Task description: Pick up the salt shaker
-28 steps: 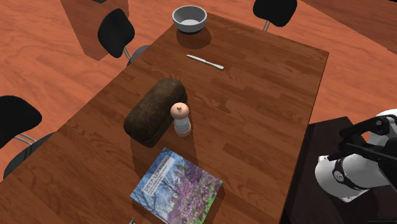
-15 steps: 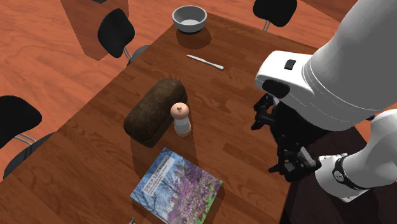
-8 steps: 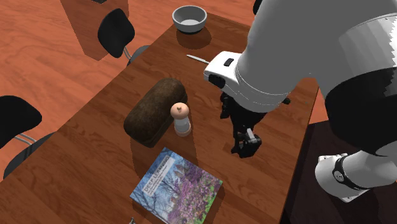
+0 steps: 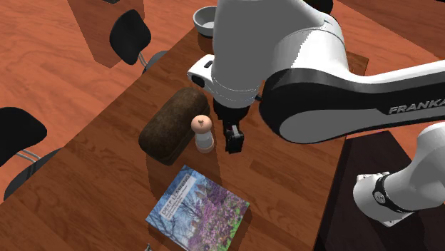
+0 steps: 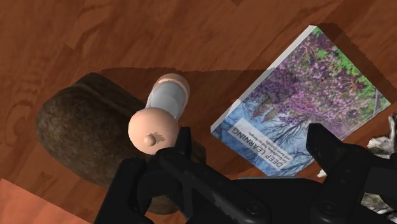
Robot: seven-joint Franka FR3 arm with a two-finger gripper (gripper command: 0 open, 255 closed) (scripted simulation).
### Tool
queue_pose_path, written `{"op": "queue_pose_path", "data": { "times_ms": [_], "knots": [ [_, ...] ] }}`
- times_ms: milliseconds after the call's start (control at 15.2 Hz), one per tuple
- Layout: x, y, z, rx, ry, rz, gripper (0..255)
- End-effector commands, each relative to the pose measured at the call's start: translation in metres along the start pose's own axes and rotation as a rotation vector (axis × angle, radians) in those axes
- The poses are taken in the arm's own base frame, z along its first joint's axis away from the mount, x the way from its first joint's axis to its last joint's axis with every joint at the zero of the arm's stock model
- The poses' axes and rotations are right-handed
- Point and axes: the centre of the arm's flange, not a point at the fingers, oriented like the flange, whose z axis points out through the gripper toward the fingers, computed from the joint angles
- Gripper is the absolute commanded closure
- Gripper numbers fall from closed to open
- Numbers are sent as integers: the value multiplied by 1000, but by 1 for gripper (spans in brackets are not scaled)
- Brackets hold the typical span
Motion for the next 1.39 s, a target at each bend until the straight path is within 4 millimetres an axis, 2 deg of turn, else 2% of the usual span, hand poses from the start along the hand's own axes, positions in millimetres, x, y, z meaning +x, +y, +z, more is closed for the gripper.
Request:
{"op": "queue_pose_path", "data": {
  "times_ms": [0,594,1122,1254,1320],
  "knots": [
    [15,17,16,-3,-6,-1,0],
    [74,102,77,-13,-32,2,0],
    [73,104,119,-13,-33,2,0],
    [73,104,119,-13,-33,2,0],
    [73,105,120,-13,-33,2,255]
  ]
}}
